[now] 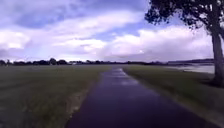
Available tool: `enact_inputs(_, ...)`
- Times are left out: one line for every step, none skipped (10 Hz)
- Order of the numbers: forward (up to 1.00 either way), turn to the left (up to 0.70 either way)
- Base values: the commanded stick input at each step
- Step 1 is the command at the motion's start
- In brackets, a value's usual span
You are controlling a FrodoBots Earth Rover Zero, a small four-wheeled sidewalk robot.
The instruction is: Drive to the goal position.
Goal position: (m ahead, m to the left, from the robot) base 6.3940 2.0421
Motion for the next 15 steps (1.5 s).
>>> enact_inputs(0.70, 0.00)
enact_inputs(0.70, 0.00)
enact_inputs(0.70, 0.00)
enact_inputs(0.70, 0.00)
enact_inputs(0.70, 0.00)
enact_inputs(0.70, 0.00)
enact_inputs(0.70, 0.00)
enact_inputs(0.70, 0.00)
enact_inputs(0.70, 0.00)
enact_inputs(0.70, 0.00)
enact_inputs(0.70, 0.00)
enact_inputs(0.70, 0.00)
enact_inputs(0.70, 0.00)
enact_inputs(0.70, 0.00)
enact_inputs(0.70, 0.11)
